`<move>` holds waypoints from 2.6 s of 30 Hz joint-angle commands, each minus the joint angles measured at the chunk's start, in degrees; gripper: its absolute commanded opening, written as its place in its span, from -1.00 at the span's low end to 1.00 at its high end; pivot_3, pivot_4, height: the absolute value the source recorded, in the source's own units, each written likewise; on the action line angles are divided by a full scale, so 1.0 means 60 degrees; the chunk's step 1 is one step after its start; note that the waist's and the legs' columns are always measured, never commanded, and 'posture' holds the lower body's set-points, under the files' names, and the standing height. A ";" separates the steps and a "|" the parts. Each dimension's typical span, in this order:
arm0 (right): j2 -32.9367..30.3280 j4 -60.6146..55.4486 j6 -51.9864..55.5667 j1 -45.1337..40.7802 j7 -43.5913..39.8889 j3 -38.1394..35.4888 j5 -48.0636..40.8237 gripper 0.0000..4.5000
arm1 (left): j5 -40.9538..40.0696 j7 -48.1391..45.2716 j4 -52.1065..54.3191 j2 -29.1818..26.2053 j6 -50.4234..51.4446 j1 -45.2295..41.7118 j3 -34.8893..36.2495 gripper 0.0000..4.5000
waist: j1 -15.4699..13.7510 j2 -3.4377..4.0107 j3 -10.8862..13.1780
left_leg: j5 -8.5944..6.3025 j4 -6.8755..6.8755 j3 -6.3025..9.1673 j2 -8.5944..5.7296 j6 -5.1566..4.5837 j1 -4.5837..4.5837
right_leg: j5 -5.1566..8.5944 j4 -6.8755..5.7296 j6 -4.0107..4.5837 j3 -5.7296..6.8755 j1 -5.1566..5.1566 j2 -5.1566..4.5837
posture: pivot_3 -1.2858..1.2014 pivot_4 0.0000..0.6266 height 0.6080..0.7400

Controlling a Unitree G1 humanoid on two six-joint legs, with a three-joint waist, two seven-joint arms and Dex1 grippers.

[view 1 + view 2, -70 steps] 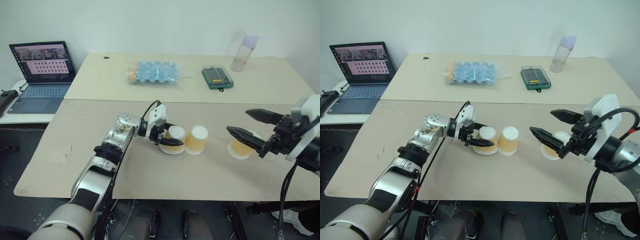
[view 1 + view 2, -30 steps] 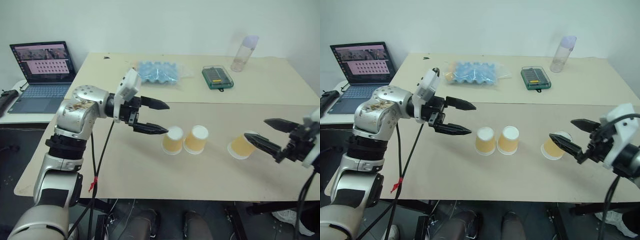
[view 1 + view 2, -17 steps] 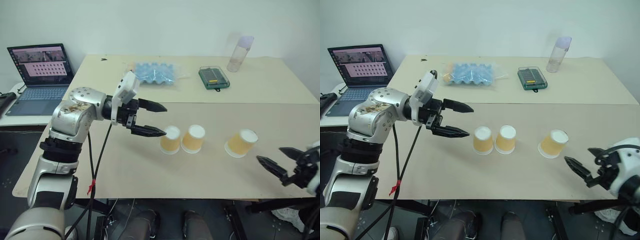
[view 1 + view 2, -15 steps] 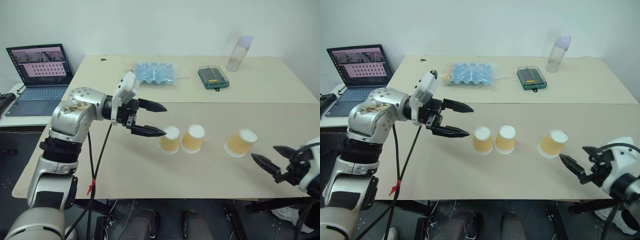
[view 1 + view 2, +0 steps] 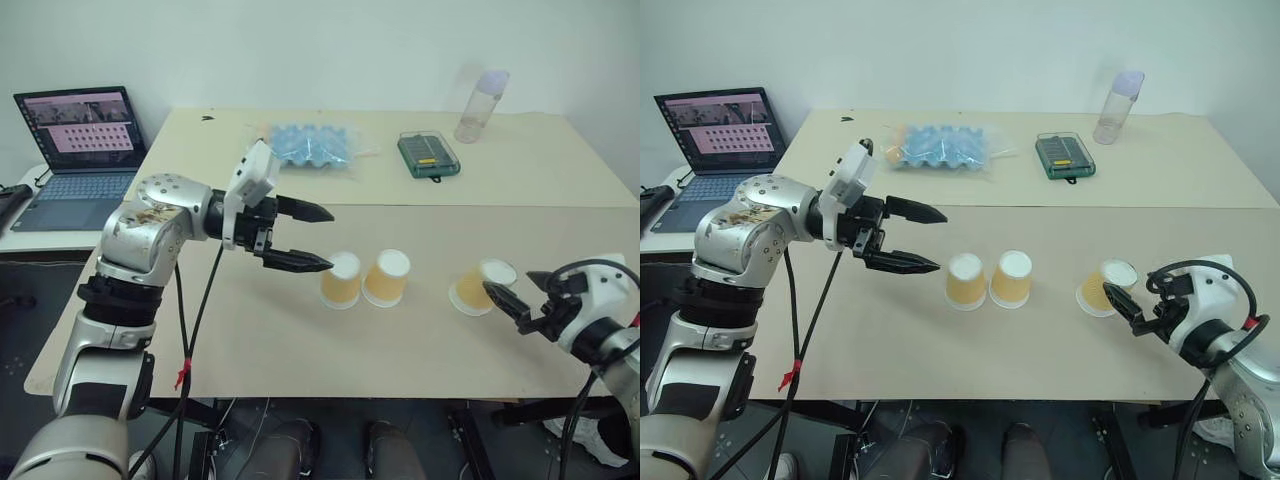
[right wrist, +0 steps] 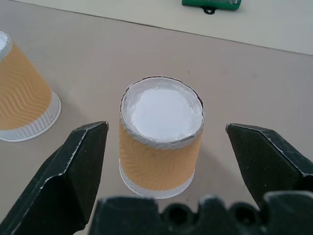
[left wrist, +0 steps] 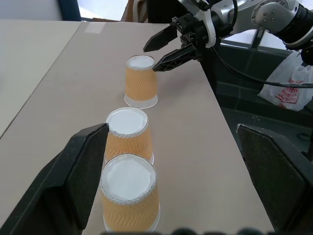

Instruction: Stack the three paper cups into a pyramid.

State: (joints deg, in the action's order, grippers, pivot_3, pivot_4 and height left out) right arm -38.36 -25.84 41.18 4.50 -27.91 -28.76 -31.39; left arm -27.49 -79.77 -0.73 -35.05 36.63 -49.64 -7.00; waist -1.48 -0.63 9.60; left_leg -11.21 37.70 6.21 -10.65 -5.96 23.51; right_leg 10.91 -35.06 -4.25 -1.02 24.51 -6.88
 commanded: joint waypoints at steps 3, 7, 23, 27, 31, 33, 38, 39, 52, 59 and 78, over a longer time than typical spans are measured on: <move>0.0267 0.0466 -0.0455 -0.0765 0.0214 0.0498 0.0263 1.00 | -0.0277 0.0116 0.0339 -0.0138 0.0070 -0.0067 0.0202 0.99 | 0.0031 0.0000 0.0000 | 0.0003 0.0000 -0.0001 0.0007 0.0005 0.0000 | -0.0005 0.0000 0.0008 -0.0001 0.0003 0.0007 | 0.03 -0.52 1.00; 0.0392 0.0878 -0.0628 -0.1179 0.0209 0.0751 0.0368 1.00 | -0.0341 0.0204 0.0400 -0.0156 0.0072 -0.0042 0.0179 0.99 | 0.0073 0.0004 0.0002 | 0.0003 -0.0001 -0.0001 0.0013 0.0006 0.0001 | -0.0007 0.0001 0.0012 -0.0008 0.0006 0.0019 | 0.03 -0.52 1.00; 0.0502 0.2150 -0.1131 -0.1957 -0.0006 0.1230 0.0778 1.00 | -0.0355 0.0601 0.0678 -0.0321 -0.0029 0.0326 0.0218 0.99 | 0.0118 0.0010 0.0006 | 0.0004 -0.0005 -0.0006 0.0039 0.0024 0.0002 | -0.0017 0.0002 0.0028 -0.0027 0.0016 0.0051 | 0.03 -0.52 1.00; 0.0527 0.2212 -0.1177 -0.1971 0.0001 0.1210 0.0772 1.00 | -0.0435 0.0655 0.0737 -0.0347 0.0046 0.0332 0.0246 0.99 | 0.0120 0.0011 0.0006 | 0.0003 -0.0005 -0.0008 0.0040 0.0025 0.0001 | -0.0017 0.0002 0.0029 -0.0027 0.0016 0.0052 | 0.03 -0.52 1.00; 0.0559 0.2239 -0.1215 -0.2040 0.0003 0.1243 0.0783 1.00 | -0.0412 0.0687 0.0715 -0.0368 0.0015 0.0353 0.0212 0.99 | 0.0125 0.0011 0.0007 | 0.0003 -0.0006 -0.0008 0.0042 0.0026 0.0001 | -0.0017 0.0002 0.0029 -0.0029 0.0018 0.0054 | 0.03 -0.52 1.00; 0.0570 0.2217 -0.1259 -0.2050 -0.0005 0.1296 0.0821 0.77 | -0.0385 0.0699 0.0700 -0.0377 -0.0002 0.0360 0.0194 1.00 | 0.0126 0.0011 0.0007 | 0.0003 -0.0006 -0.0009 0.0042 0.0026 0.0001 | -0.0018 0.0002 0.0029 -0.0029 0.0018 0.0055 | 0.03 -0.52 1.00; 0.0604 0.2180 -0.1288 -0.2102 -0.0044 0.1398 0.0842 0.15 | -0.0365 0.0700 0.0695 -0.0410 -0.0027 0.0390 0.0183 1.00 | 0.0128 0.0012 0.0007 | 0.0003 -0.0006 -0.0011 0.0043 0.0027 0.0001 | -0.0018 0.0002 0.0029 -0.0030 0.0019 0.0055 | 0.03 -0.52 1.00; 0.0615 0.2171 -0.1285 -0.2126 -0.0046 0.1405 0.0840 0.15 | -0.0353 0.0703 0.0685 -0.0417 -0.0046 0.0418 0.0179 1.00 | 0.0128 0.0012 0.0007 | 0.0003 -0.0006 -0.0011 0.0043 0.0027 0.0001 | -0.0018 0.0002 0.0030 -0.0030 0.0019 0.0055 | 0.03 -0.52 1.00; -0.0679 0.2054 -0.0656 -0.4933 -0.1092 0.1624 0.0187 0.15 | -0.0241 0.1004 0.1043 -0.0884 -0.0275 0.1425 0.0360 1.00 | 0.0166 0.0055 0.0033 | 0.0006 -0.0016 -0.0052 0.0053 0.0033 0.0022 | -0.0028 -0.0006 0.0042 -0.0062 0.0068 0.0058 | 0.03 -0.52 1.00; -0.1329 0.2145 -0.0078 -0.6675 -0.2047 0.2816 0.0110 0.15 | -0.0423 0.1277 0.1311 -0.1060 -0.0106 0.1573 0.0520 1.00 | 0.0147 0.0051 0.0034 | 0.0024 -0.0061 -0.0054 0.0075 0.0066 0.0043 | -0.0035 0.0005 0.0058 -0.0063 0.0103 0.0069 | 0.03 -0.52 1.00; -0.0065 0.2885 0.1834 -0.9692 -0.3879 0.5273 -0.0846 0.15 | -0.0579 0.1547 0.1669 -0.1207 0.0156 0.1858 0.0632 1.00 | 0.0163 0.0049 0.0036 | 0.0027 -0.0067 -0.0064 0.0082 0.0071 0.0047 | -0.0043 0.0005 0.0070 -0.0069 0.0115 0.0075 | 0.03 -0.52 1.00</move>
State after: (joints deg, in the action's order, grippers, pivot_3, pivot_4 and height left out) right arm -38.65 -8.32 51.73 -51.80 -50.36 3.46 -36.18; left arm -29.64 -70.66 7.67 -41.66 37.64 -38.21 -5.03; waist -0.51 -0.34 9.82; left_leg -11.05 37.30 5.83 -10.16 -5.54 23.79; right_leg 10.65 -35.04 -3.83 -1.43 25.21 -6.43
